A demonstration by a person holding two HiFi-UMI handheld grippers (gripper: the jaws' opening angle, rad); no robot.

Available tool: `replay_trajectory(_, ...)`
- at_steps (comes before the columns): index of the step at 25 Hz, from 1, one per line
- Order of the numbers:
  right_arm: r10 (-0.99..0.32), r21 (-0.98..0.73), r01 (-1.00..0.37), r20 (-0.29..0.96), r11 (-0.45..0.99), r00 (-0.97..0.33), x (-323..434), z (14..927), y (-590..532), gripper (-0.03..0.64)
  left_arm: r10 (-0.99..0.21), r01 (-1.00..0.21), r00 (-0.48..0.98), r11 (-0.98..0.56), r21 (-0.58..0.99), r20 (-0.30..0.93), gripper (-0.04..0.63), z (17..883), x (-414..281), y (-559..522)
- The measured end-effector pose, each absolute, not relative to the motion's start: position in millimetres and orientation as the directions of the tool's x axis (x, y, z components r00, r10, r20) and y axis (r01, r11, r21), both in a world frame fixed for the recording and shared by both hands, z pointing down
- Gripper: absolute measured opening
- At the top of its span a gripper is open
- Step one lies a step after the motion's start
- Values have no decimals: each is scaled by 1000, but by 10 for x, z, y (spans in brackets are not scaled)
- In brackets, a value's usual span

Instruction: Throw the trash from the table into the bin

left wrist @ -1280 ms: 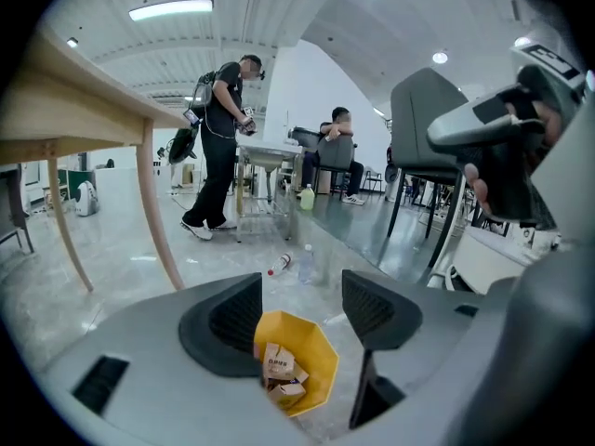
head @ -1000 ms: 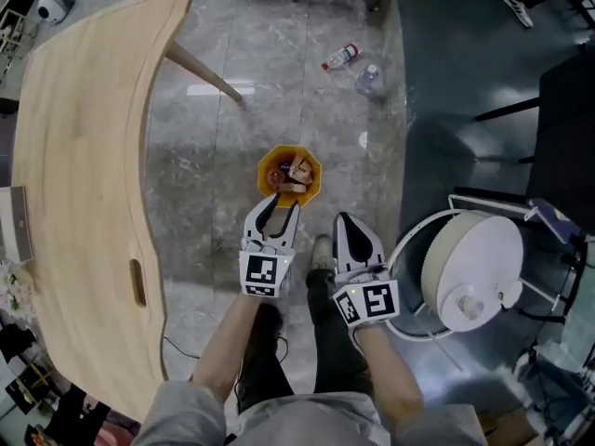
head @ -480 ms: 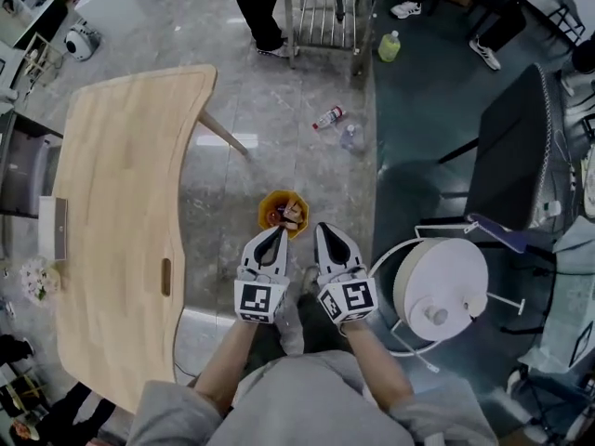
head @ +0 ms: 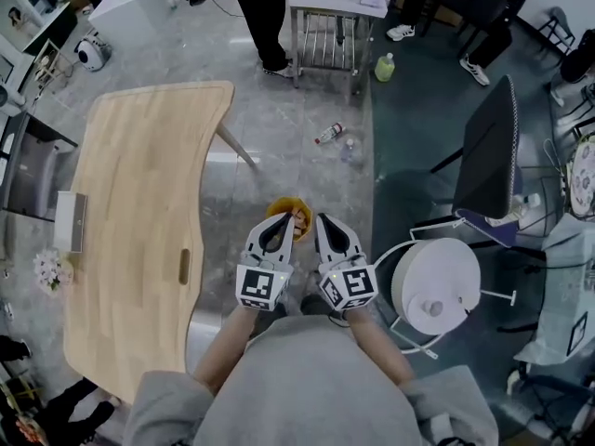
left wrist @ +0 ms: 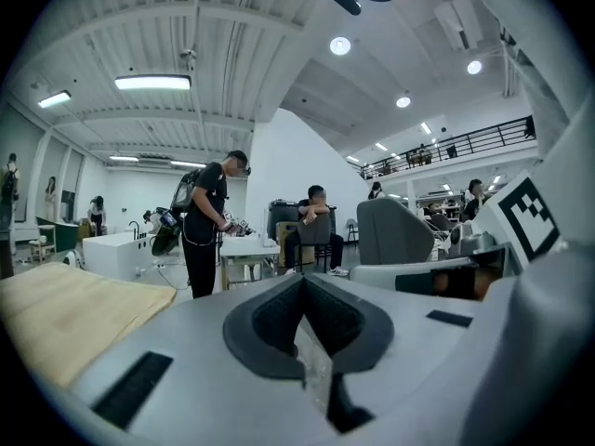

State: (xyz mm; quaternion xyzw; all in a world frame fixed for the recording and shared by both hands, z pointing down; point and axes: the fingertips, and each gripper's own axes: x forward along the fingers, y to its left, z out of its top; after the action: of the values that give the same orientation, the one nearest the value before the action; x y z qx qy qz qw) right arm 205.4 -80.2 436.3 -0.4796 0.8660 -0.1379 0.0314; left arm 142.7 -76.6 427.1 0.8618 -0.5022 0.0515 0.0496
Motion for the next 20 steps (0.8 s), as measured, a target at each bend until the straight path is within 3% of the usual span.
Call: replay_trajectory(20,-845,-171,-838,46,519,-533,1575,4146,-720,3,-835,-836,549,-549,1,43,6,3926,936,-680)
